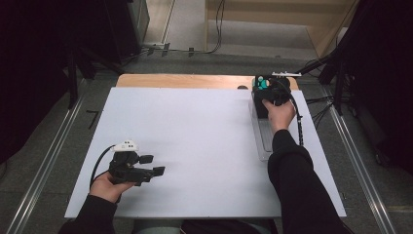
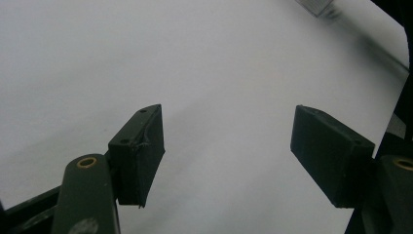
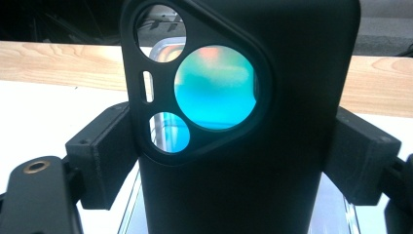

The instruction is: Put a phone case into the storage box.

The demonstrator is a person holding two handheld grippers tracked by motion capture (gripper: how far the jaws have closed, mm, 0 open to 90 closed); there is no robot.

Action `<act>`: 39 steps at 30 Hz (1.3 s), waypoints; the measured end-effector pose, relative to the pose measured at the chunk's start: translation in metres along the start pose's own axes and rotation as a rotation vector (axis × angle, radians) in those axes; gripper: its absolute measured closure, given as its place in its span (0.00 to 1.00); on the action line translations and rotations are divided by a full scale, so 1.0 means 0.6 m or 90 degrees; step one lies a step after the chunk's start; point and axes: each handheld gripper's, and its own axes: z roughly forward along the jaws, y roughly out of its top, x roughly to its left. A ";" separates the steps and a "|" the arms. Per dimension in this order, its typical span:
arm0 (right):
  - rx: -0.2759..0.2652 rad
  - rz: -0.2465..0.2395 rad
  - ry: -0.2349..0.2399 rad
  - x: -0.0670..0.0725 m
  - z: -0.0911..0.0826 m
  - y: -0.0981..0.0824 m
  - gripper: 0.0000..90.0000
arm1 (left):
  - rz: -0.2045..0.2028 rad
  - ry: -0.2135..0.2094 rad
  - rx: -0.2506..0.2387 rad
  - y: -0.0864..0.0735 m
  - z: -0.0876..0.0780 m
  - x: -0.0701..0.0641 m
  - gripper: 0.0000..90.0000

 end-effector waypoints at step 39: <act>-0.029 -0.006 0.034 0.007 -0.055 0.022 0.00 | -0.015 -0.007 0.006 0.012 0.008 0.009 0.31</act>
